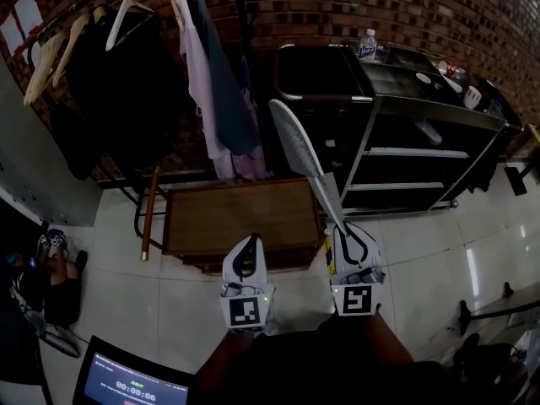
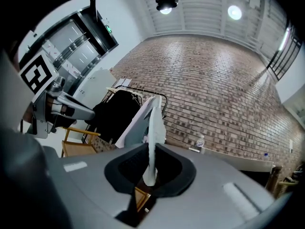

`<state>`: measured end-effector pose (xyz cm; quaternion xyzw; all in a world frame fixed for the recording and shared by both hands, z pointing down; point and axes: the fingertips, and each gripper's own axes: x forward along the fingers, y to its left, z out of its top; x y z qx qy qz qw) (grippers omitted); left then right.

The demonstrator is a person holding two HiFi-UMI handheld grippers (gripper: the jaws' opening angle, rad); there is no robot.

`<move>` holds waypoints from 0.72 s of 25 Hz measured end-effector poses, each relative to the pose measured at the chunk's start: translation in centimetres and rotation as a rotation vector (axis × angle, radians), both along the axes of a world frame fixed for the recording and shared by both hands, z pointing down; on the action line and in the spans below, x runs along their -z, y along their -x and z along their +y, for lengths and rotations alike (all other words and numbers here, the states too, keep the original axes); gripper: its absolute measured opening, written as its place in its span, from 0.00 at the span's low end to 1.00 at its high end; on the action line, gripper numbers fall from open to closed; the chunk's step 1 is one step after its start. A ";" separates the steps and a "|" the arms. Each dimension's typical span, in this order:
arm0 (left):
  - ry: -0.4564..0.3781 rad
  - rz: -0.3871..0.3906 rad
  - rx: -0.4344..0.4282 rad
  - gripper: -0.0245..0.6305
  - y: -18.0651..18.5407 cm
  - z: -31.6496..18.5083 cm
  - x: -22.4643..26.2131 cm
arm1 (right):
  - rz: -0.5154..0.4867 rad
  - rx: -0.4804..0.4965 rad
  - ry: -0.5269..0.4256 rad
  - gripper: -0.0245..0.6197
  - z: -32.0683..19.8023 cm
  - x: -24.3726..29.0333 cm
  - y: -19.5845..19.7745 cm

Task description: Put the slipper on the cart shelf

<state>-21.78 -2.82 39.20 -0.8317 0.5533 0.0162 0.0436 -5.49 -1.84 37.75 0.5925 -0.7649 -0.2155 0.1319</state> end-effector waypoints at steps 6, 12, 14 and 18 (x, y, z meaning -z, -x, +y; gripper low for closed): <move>0.009 0.001 -0.012 0.06 -2.5 -0.7 -0.4 | 0.016 -0.022 0.038 0.09 -0.4 -1.3 -2.4; 0.027 0.009 -0.016 0.06 -6.5 -1.4 -0.4 | 0.006 -0.063 0.078 0.09 -0.9 -2.6 -7.6; 0.038 0.008 -0.018 0.06 -8.0 -1.6 -0.5 | 0.003 -0.081 0.098 0.09 -0.8 -3.0 -9.6; 0.061 -0.002 -0.034 0.06 -11.9 -2.2 -1.1 | 0.001 -0.119 0.140 0.09 -0.8 -4.1 -14.1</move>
